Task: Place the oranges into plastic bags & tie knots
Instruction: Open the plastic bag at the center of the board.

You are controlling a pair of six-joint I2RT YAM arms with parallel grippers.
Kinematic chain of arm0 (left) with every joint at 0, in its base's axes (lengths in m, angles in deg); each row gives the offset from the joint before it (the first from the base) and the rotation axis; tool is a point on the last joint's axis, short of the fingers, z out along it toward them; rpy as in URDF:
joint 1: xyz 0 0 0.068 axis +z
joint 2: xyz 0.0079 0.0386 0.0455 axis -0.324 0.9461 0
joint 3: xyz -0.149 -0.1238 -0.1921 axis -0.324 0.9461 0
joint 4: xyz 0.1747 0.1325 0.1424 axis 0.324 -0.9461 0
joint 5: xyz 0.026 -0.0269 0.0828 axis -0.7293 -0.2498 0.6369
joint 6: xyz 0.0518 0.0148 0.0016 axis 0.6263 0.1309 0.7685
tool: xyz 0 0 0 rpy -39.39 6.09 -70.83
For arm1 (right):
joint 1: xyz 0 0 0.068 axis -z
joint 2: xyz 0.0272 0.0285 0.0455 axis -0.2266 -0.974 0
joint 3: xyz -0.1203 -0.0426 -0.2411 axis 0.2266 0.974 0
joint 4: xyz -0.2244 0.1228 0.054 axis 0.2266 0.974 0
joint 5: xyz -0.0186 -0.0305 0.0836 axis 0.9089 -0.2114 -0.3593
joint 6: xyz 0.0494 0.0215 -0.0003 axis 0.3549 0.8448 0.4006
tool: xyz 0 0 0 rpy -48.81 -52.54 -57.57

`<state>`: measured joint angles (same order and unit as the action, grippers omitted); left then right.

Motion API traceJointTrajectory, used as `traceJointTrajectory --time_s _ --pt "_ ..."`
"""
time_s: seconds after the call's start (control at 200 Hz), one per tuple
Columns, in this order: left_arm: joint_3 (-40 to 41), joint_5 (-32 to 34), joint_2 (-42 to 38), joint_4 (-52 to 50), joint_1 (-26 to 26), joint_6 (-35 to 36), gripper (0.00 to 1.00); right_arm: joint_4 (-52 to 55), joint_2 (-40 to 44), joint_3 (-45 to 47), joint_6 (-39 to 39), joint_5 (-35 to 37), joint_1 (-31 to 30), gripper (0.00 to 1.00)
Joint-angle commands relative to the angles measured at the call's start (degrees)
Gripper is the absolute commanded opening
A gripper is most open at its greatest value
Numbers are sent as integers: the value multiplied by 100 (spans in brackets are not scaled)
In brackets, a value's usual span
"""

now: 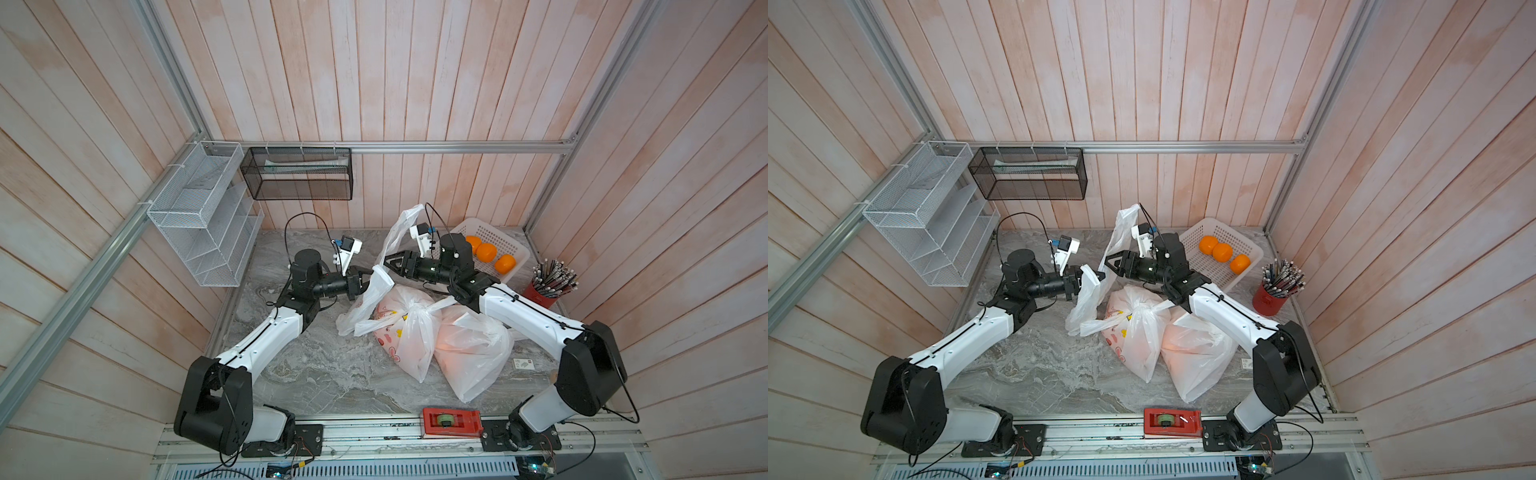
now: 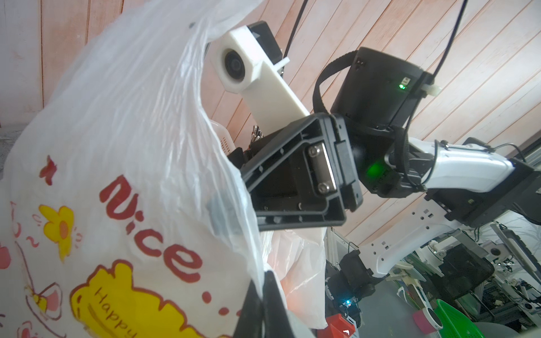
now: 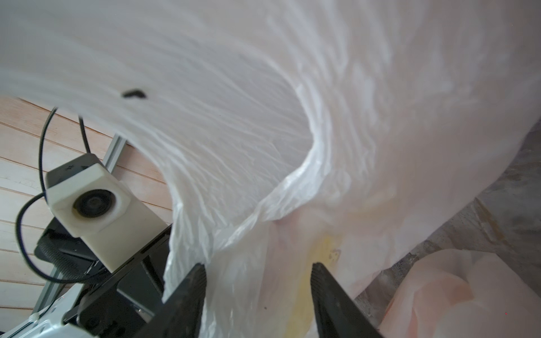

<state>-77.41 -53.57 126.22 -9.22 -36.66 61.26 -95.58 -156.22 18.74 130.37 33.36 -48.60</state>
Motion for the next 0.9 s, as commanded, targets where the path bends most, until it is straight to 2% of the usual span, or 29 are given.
traceJointTrajectory --time_s 0.0,0.105,0.2,0.31,0.48,0.58,0.75,0.895 --pt "-201 -44 65 111 -25 26 0 -167 -96 -229 57 -159 -82 56" --pt "-227 56 63 64 -24 63 0 -173 -151 -238 113 -293 -114 43" --pt "-239 193 63 34 -26 59 0 -174 -152 -216 168 -381 -139 25" --pt "-263 283 79 49 -26 6 0 -120 -66 -129 148 -267 -135 0" --pt "-286 710 19 -53 -26 -62 7 278 116 -71 -134 129 -121 0" --pt "-299 930 -16 -73 -14 -154 15 347 188 23 -187 217 -72 0" --pt "-307 952 17 -41 -10 -302 24 259 254 140 -156 207 -37 0" --pt "-342 853 162 -22 -17 -410 36 219 245 140 -154 146 -44 0"
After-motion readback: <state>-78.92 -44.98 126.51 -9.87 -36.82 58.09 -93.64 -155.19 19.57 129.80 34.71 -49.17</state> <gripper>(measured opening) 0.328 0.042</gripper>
